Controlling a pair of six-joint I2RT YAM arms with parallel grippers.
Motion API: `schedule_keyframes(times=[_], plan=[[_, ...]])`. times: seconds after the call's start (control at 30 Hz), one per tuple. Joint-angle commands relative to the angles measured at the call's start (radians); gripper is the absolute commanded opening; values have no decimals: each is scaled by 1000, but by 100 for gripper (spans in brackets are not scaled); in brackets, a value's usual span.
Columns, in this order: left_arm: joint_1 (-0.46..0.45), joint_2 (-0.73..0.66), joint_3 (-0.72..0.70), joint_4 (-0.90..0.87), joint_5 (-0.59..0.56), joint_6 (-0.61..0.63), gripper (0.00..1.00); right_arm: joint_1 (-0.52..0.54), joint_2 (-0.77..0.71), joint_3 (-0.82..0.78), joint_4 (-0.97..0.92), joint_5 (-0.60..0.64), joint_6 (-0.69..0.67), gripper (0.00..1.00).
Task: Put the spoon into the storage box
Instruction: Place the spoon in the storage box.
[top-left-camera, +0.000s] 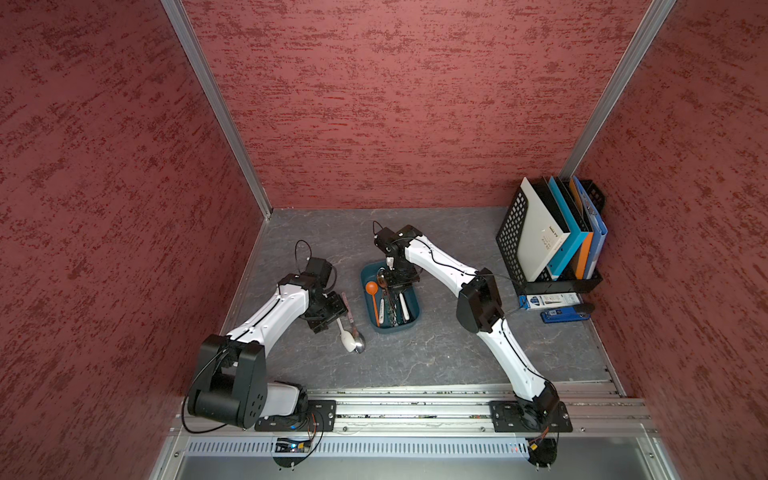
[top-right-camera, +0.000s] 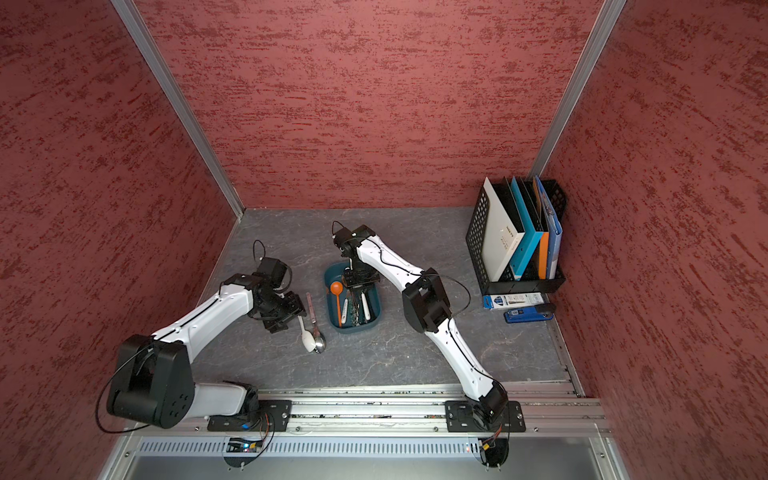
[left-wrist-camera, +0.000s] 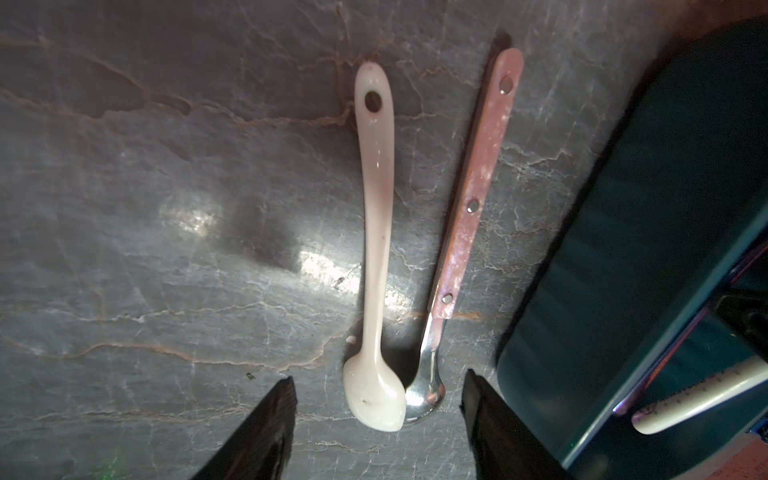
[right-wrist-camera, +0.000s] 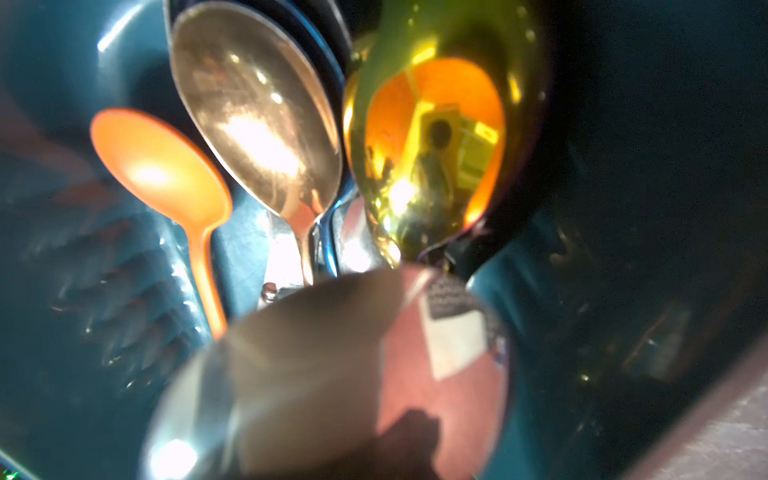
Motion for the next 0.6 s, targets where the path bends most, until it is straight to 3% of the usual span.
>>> schedule_keyframes(times=[0.0, 0.2, 0.57], plan=[[12, 25, -16, 26, 4, 16, 66, -1, 23, 30, 27, 19, -2, 25], [18, 76, -19, 38, 0, 43, 64, -2, -35, 32, 20, 26, -16, 42], [18, 214, 50, 76, 12, 72, 60, -1, -273, -120, 112, 27, -34, 44]])
